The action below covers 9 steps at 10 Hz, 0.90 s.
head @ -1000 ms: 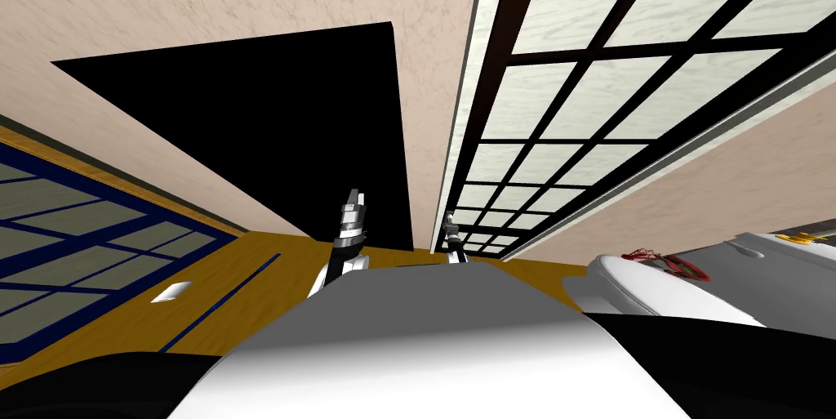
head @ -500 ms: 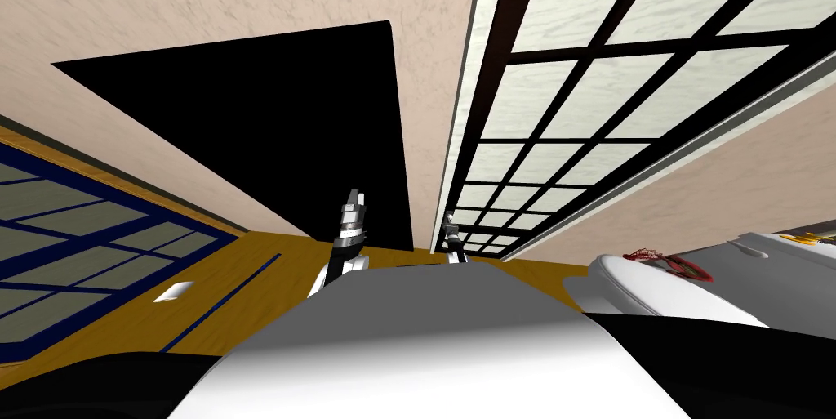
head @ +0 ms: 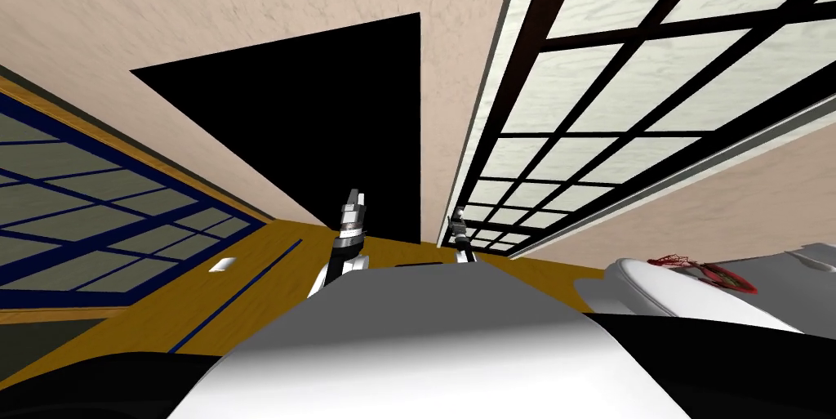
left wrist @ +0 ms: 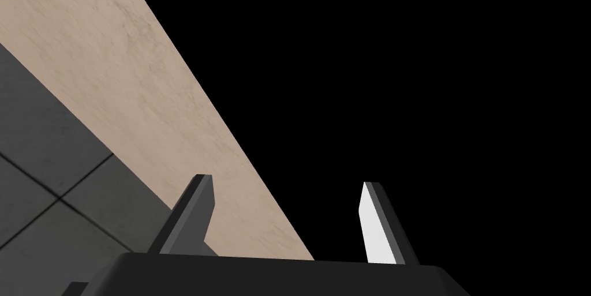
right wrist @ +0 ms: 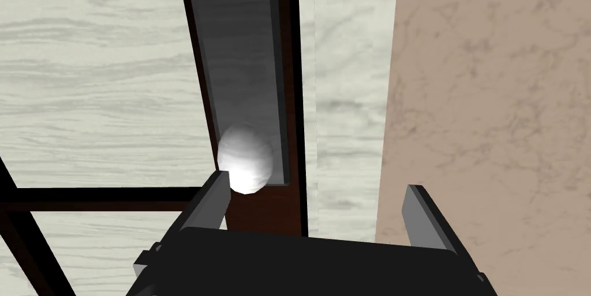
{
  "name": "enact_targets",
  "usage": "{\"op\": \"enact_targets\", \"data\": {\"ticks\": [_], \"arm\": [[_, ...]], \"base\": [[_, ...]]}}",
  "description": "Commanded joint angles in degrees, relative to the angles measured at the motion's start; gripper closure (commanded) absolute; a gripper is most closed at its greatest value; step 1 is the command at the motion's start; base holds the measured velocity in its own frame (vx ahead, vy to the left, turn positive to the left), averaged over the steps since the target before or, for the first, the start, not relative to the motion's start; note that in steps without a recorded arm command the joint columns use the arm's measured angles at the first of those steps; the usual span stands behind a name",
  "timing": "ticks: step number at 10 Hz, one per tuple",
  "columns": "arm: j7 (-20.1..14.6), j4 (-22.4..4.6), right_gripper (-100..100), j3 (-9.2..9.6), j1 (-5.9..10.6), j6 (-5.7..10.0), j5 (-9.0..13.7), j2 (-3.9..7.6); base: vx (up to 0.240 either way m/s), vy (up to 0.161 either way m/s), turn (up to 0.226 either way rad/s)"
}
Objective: Pull the door open
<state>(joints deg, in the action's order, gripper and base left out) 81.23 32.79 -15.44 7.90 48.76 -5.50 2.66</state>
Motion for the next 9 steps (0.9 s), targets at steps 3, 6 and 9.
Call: {"op": "enact_targets", "data": {"ticks": [3, 6, 9], "arm": [[-3.0, 0.4, -100, -0.30, -0.22, -0.05, 0.5, 2.34], [-4.0, 0.2, -100, -1.37, -0.98, 0.36, 1.4, 3.57], [-4.5, -0.4, -100, -2.40, -1.53, 1.06, 2.1, 4.74]], "base": [[-0.195, 0.067, -0.016], [-0.068, -0.028, 0.050], [0.158, -0.023, 0.157]]}}
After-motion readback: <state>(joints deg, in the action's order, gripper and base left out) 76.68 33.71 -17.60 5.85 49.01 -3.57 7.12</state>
